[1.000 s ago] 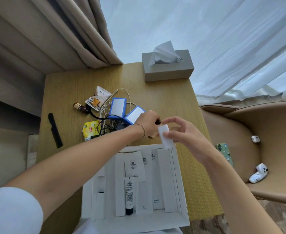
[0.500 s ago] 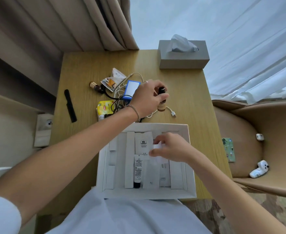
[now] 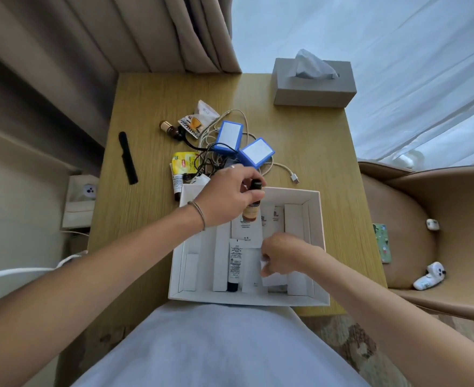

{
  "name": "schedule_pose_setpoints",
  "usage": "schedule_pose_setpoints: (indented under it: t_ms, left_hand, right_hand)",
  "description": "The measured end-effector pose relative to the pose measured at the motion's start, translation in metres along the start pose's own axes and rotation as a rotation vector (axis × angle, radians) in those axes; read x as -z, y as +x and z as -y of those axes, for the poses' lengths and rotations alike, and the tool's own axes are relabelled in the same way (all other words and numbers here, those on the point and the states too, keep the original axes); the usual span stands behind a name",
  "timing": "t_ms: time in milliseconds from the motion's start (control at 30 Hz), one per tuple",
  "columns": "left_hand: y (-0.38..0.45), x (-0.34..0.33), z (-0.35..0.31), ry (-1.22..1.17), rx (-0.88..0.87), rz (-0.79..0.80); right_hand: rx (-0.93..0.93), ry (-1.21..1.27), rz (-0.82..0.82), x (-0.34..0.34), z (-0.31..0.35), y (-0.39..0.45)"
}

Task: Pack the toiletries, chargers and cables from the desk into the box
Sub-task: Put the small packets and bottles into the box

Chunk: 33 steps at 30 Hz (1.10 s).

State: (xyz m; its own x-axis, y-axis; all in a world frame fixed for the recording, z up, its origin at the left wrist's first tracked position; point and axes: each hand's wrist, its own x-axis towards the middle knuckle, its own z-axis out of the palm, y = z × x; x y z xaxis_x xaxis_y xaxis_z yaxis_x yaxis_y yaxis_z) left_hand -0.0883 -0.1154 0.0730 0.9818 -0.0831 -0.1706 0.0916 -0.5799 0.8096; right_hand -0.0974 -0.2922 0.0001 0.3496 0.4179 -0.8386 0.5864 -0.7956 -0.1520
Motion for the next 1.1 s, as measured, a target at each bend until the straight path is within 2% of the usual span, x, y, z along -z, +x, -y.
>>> schedule_pose_setpoints:
  t_ms: [200, 400, 533, 867, 1100]
  left_hand:
    - [-0.019, -0.030, 0.023, 0.029, 0.158, 0.177]
    - [-0.027, -0.065, 0.050, 0.175, 0.313, 0.293]
    - [-0.034, -0.086, 0.059, 0.173, 0.363, 0.319]
    - [-0.044, -0.113, 0.059, 0.254, 0.351, 0.330]
    - [-0.044, -0.096, 0.044, 0.458, 0.244, 0.359]
  right_hand:
    - [-0.001, -0.178, -0.277, 0.000, 0.004, -0.009]
    - [-0.030, -0.185, -0.209, -0.006, -0.006, -0.017]
    - [-0.058, -0.104, -0.288, -0.014, -0.014, -0.020]
    - [-0.011, 0.163, -0.623, -0.015, -0.016, -0.027]
    - [0.008, 0.308, -0.838, 0.005, -0.015, -0.035]
